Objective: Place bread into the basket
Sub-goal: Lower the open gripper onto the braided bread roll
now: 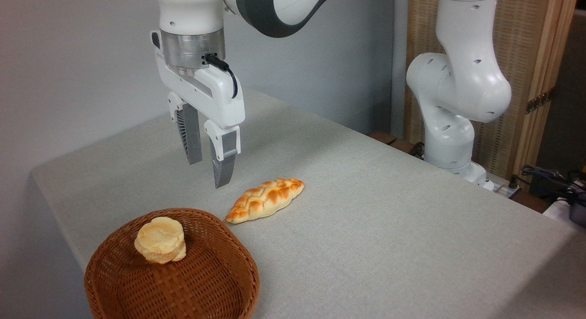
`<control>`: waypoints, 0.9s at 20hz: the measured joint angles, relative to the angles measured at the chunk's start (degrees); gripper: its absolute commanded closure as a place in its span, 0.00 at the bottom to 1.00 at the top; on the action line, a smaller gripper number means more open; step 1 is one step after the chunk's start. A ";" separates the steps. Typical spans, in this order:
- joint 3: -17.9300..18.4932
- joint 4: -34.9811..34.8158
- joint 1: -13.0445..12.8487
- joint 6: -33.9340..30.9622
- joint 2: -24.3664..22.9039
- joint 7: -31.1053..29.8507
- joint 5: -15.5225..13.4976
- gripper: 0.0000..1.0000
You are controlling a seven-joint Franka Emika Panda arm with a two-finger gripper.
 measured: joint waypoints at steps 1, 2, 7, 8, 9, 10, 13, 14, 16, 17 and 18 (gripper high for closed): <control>0.00 -0.29 -0.03 0.00 0.00 0.00 0.00 0.00; -0.07 -0.48 -0.07 -0.63 -0.01 0.00 0.00 0.00; -0.57 -3.08 -0.77 -1.92 0.00 0.00 0.00 0.00; -0.58 -3.55 -1.00 -2.00 -0.02 0.00 0.00 0.00; -0.60 -4.12 -1.23 -2.09 -0.08 0.00 0.00 0.00; -0.61 -4.87 -1.43 -2.13 -0.26 0.02 0.00 0.00; -0.63 -8.18 -1.94 -2.15 -1.42 0.84 0.00 0.00; -0.65 -9.56 -2.14 -2.15 -1.80 1.38 0.01 0.00; -0.66 -12.14 -2.47 -1.97 -2.28 2.58 0.01 0.00; -0.68 -13.25 -2.72 -1.72 -2.40 2.81 0.01 0.00; -0.69 -14.23 -3.03 -1.38 -2.45 2.84 0.01 0.00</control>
